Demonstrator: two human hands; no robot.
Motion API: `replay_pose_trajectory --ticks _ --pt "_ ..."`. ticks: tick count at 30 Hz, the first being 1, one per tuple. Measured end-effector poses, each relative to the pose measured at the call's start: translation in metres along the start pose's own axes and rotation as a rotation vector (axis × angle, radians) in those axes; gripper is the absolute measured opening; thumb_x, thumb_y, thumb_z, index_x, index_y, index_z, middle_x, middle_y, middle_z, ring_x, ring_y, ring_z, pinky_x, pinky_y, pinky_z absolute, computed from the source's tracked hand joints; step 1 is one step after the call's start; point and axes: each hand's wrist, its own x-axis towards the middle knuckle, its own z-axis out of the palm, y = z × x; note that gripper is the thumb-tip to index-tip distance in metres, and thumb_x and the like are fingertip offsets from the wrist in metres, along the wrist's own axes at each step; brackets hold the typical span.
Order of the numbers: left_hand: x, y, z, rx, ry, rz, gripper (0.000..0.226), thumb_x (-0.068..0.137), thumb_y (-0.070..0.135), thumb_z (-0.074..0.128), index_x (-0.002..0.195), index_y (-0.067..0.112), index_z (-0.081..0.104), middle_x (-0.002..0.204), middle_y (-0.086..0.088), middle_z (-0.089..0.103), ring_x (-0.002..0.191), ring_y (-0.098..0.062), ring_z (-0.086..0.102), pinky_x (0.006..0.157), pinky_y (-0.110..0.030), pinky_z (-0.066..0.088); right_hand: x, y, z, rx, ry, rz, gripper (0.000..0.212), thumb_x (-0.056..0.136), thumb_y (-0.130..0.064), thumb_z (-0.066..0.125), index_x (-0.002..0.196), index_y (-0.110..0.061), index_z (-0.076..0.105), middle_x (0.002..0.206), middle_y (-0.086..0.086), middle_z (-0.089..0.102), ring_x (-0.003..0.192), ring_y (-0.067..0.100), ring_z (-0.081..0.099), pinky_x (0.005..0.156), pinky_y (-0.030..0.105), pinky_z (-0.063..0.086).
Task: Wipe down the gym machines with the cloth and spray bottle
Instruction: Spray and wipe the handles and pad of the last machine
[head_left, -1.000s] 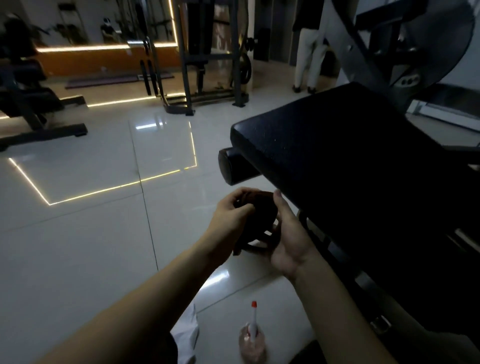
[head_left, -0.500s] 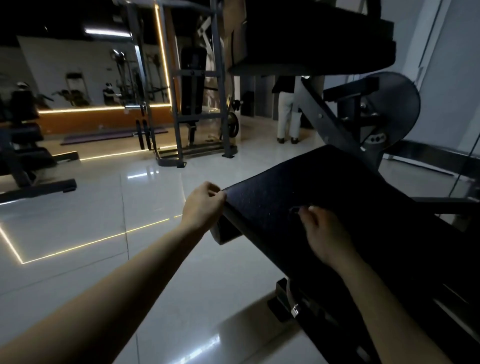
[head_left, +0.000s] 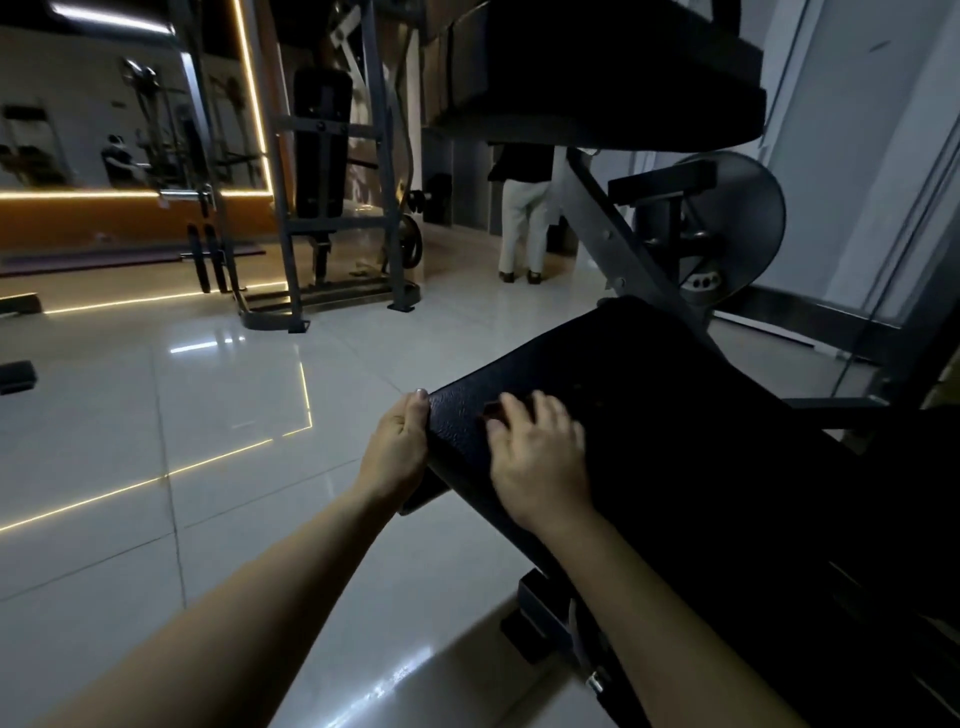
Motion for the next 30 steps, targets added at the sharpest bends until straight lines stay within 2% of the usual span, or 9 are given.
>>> replay_pose_trajectory --ticks 6,8,11,14,17,22,26,28,30 --pt "0.011 -0.016 -0.006 -0.110 -0.120 0.062 0.035 0.110 0.022 0.036 0.111 0.043 0.063 0.113 0.018 0.069 0.113 -0.002 0.062 0.099 -0.026 0.045 0.035 -0.047 0.008 0.098 -0.141 -0.375 0.048 0.100 -0.036 0.034 0.140 -0.017 0.051 0.143 0.009 0.052 0.136 0.025 0.041 0.116 0.045 0.027" --pt "0.012 -0.017 -0.007 -0.118 -0.149 0.050 0.037 0.106 0.039 0.033 0.109 0.030 0.069 0.109 0.006 0.072 0.109 -0.007 0.064 0.099 -0.034 0.048 0.054 -0.015 0.002 0.087 -0.177 -0.388 0.047 0.100 -0.035 0.038 0.143 -0.019 0.050 0.146 0.008 0.050 0.138 0.024 0.040 0.118 0.040 0.028" --pt "0.014 -0.019 -0.008 -0.067 -0.157 -0.014 0.065 0.089 0.067 0.028 0.099 0.014 0.066 0.100 -0.008 0.072 0.103 -0.024 0.064 0.099 -0.047 0.044 0.088 0.060 -0.015 0.076 -0.130 -0.157 0.045 0.103 -0.028 0.042 0.146 -0.019 0.048 0.152 0.010 0.044 0.142 0.027 0.037 0.119 0.035 0.027" --pt "0.017 -0.017 -0.009 -0.017 -0.169 -0.016 0.064 0.088 0.067 0.025 0.097 0.015 0.062 0.098 -0.010 0.069 0.101 -0.026 0.062 0.097 -0.046 0.044 0.108 0.112 -0.024 0.029 -0.134 0.033 0.047 0.105 -0.031 0.040 0.150 -0.021 0.042 0.153 0.012 0.041 0.141 0.031 0.036 0.115 0.040 0.032" --pt "0.020 -0.013 -0.007 -0.002 -0.171 0.045 0.056 0.097 0.056 0.026 0.093 0.010 0.058 0.096 -0.016 0.065 0.088 -0.020 0.057 0.086 -0.039 0.043 0.106 0.094 -0.013 0.027 -0.047 0.117 0.044 0.103 -0.029 0.042 0.146 -0.019 0.047 0.145 0.016 0.048 0.135 0.034 0.041 0.113 0.040 0.035" --pt "0.028 -0.016 -0.008 -0.007 -0.196 0.072 0.037 0.107 0.031 0.034 0.088 0.011 0.058 0.086 -0.007 0.063 0.081 -0.012 0.053 0.077 -0.024 0.041 0.041 0.015 -0.001 0.130 -0.001 -0.161 0.039 0.096 -0.025 0.052 0.132 -0.017 0.063 0.132 0.016 0.057 0.123 0.032 0.053 0.110 0.034 0.038" --pt "0.028 -0.015 -0.008 -0.088 -0.212 0.043 0.035 0.107 0.019 0.034 0.093 0.005 0.063 0.090 -0.009 0.067 0.083 -0.014 0.060 0.069 -0.013 0.044 -0.001 -0.017 -0.003 0.144 -0.124 -0.479 0.043 0.097 -0.028 0.054 0.139 -0.022 0.056 0.147 0.010 0.049 0.138 0.024 0.040 0.118 0.036 0.028" --pt "0.027 -0.013 -0.009 -0.044 -0.224 0.060 0.036 0.107 0.025 0.035 0.089 0.008 0.061 0.086 -0.007 0.064 0.080 -0.012 0.057 0.068 -0.014 0.042 0.016 0.001 -0.008 0.124 -0.173 -0.485 0.044 0.097 -0.027 0.054 0.141 -0.024 0.054 0.153 0.009 0.043 0.140 0.023 0.040 0.119 0.033 0.028" --pt "0.028 -0.014 -0.011 0.002 -0.245 0.082 0.038 0.101 0.039 0.034 0.086 0.013 0.057 0.084 -0.004 0.061 0.078 -0.009 0.053 0.074 -0.023 0.041 0.049 0.032 -0.012 0.112 -0.144 -0.287 0.044 0.099 -0.028 0.053 0.143 -0.026 0.053 0.159 0.009 0.035 0.140 0.027 0.041 0.118 0.032 0.030"
